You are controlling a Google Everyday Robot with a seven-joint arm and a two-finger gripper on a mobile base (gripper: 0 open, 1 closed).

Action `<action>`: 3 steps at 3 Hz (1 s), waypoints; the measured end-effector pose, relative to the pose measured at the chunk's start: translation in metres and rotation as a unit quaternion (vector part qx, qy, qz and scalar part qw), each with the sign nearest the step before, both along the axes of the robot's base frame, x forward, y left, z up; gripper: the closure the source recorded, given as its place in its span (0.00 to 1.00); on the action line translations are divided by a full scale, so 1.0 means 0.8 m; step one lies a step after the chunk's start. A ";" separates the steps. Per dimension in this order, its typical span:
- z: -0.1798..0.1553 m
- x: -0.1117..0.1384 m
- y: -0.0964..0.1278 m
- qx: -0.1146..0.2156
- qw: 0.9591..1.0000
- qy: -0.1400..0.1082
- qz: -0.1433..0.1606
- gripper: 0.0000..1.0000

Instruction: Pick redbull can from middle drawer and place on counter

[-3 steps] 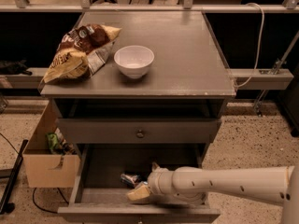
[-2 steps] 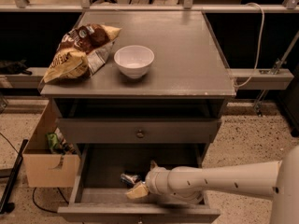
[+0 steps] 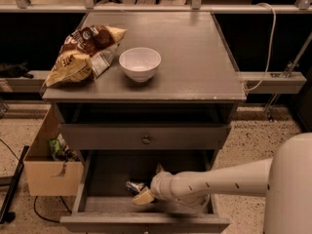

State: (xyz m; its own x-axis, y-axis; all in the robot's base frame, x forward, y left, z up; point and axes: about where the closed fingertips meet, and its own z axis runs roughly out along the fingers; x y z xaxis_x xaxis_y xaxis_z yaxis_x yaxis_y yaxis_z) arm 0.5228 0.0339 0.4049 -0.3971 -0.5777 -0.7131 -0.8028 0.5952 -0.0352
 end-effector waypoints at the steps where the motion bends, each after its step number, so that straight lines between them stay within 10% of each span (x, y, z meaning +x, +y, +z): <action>1: -0.010 -0.002 -0.008 -0.019 1.000 -0.005 0.007 0.00; 3: -0.028 -0.004 0.001 -0.027 0.999 -0.010 0.024 0.00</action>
Offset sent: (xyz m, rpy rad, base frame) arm -0.0015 -0.0063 -0.0078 -0.0373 -0.0093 0.0127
